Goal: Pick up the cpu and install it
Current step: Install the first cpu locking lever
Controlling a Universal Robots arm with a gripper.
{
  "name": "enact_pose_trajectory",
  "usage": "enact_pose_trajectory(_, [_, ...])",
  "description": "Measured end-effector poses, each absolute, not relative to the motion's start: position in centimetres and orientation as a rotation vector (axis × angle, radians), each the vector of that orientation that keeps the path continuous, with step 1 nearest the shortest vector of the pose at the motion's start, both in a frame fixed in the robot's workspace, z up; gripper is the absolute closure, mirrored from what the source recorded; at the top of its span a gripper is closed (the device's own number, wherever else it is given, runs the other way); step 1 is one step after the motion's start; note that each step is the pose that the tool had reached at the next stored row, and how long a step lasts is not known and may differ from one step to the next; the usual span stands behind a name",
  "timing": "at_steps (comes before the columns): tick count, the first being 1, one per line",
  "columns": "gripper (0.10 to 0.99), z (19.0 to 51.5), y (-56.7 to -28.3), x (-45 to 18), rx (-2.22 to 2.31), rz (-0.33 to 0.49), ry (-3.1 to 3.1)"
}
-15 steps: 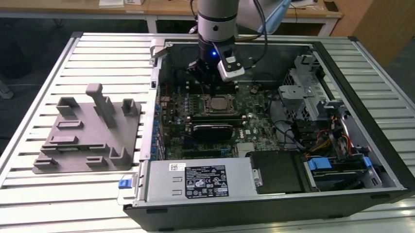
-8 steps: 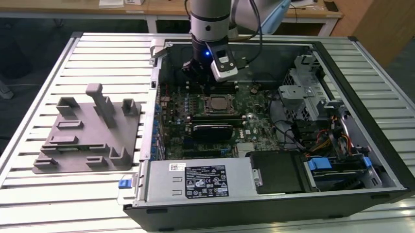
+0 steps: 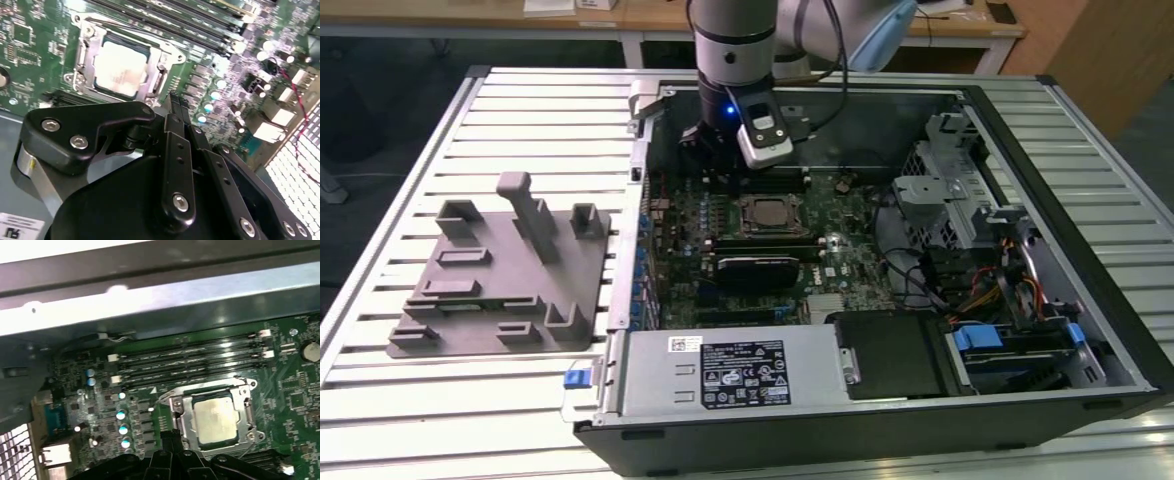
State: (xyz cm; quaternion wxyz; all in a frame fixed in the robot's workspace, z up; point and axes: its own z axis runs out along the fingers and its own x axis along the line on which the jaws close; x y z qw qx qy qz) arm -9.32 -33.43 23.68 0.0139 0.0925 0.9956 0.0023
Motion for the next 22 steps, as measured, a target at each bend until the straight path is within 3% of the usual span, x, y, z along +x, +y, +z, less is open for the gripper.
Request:
enact_pose_trajectory(13, [0.976,23.67,-33.43,-10.23,0.289,0.020,3.101])
enact_pose_trajectory(22, [0.976,23.66,-33.44,-10.39,0.290,0.112,3.104])
